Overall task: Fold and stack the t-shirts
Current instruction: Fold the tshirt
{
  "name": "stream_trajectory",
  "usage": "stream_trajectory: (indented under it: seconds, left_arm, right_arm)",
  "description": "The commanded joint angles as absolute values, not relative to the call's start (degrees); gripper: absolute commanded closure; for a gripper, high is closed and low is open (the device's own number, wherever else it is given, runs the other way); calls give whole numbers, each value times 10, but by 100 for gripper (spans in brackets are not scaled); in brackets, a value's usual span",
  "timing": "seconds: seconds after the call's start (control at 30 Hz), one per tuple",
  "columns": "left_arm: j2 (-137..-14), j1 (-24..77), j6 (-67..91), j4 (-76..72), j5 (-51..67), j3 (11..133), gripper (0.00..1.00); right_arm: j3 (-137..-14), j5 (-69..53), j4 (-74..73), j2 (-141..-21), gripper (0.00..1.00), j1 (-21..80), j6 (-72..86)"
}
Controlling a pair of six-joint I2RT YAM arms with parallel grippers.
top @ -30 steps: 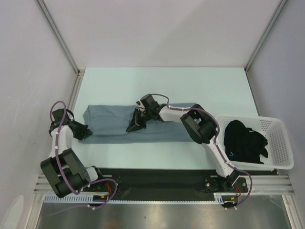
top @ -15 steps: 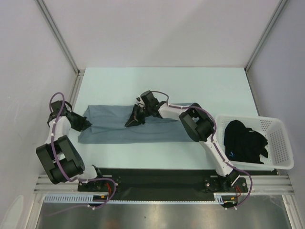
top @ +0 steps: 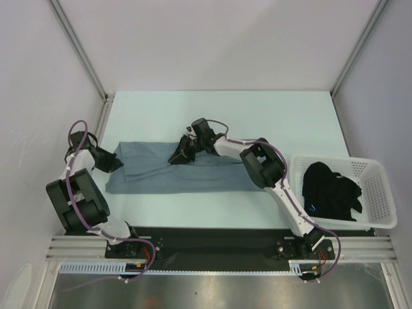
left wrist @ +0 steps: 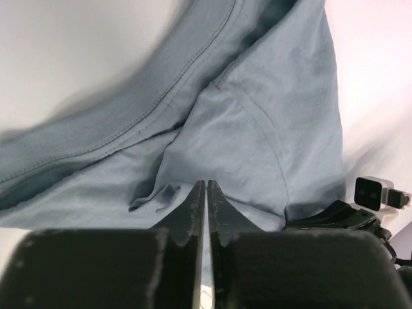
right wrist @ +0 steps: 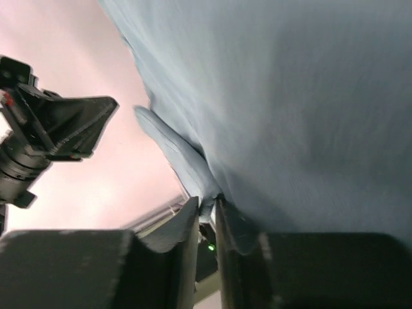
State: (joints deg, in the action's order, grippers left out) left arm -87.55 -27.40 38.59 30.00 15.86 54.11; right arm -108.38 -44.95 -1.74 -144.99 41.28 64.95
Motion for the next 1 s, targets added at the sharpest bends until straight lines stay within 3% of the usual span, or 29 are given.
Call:
stream_trajectory:
  seconds: [0.0,0.1,0.13,0.23,0.37,0.43,0.53,0.73,0.83,0.9,0.97]
  left_arm:
    - [-887,-269,374,284,159,588,89]
    - [-887,-262,343,314,143,627,71]
    - [-882,-256,328,324,128,634,66]
    - [-840,-244,308,349,126,627,61]
    - [-771,-220,302,347,155,544,62]
    - [-740,-213,308,343,168,517,69]
    - [-715,-198,324,298,222,459,70]
    - [-772,-183,348,221,287,430,63]
    - [-795,-182,331,255,251,469,54]
    - [-788,-182,331,277,234,479,42]
    - [-787,-181,335,293,222,478,39]
  right_arm:
    - [-1129,-461,25,-1466,77,405,695]
    - [-1159,-461,22,-1477,64,403,705]
    - [-1167,-457,9,-1478,54,401,694]
    - [-1177,-447,-29,-1470,50,398,659]
    - [-1189,-393,-141,-1428,51,395,527]
    - [-1192,-381,-189,-1403,52,396,482]
    - [-1180,-357,-243,-1369,52,400,401]
    - [-1104,-327,-266,-1321,52,359,336]
    - [-1107,-327,-305,-1318,52,339,307]
    - [-1093,-324,-323,-1307,52,327,300]
    - [-1078,-314,-331,-1291,52,309,283]
